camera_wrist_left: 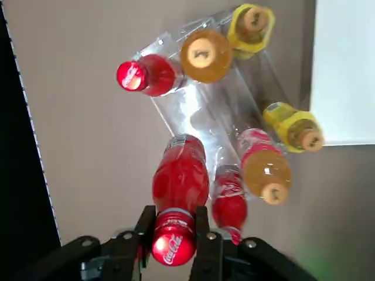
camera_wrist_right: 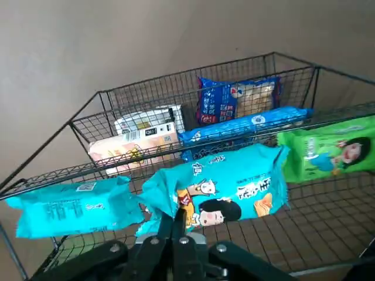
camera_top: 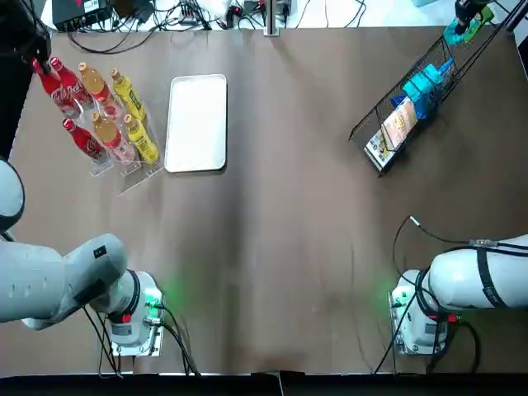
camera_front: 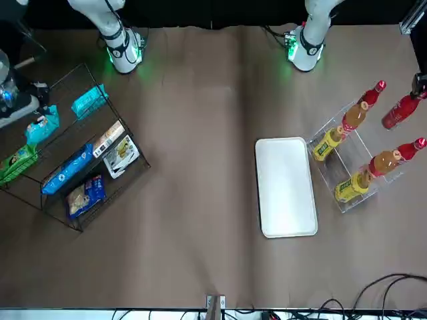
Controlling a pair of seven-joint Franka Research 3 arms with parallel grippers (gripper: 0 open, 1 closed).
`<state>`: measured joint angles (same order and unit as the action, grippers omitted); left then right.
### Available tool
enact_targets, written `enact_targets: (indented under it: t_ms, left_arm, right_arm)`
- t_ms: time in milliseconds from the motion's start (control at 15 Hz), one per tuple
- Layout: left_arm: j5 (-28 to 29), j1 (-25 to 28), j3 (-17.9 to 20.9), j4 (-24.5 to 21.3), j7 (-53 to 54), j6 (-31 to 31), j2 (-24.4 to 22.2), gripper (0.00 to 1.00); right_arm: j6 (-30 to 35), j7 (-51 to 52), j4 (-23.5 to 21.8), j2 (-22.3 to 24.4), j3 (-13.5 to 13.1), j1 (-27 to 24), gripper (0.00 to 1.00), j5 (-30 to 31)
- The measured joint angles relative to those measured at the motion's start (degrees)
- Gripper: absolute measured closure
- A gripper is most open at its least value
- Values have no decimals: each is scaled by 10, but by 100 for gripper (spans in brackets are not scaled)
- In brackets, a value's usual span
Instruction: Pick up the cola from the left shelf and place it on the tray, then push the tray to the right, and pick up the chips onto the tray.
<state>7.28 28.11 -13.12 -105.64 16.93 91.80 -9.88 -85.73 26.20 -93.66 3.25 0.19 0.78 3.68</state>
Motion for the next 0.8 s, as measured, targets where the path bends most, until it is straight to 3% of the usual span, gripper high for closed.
enact_targets:
  t_ms: [133,333,800]
  left_arm:
    - [0,-4,-53,62,-72,-43,32,68]
    - [0,-28,-98,86,-181,-47,85,68]
    - [-1,-166,-113,143,-387,-21,220,68]
  right_arm:
    - [8,-27,19,0,3,3,98,-6]
    - [11,-93,22,0,6,16,98,-28]
    - [20,-273,22,0,9,68,98,-48]
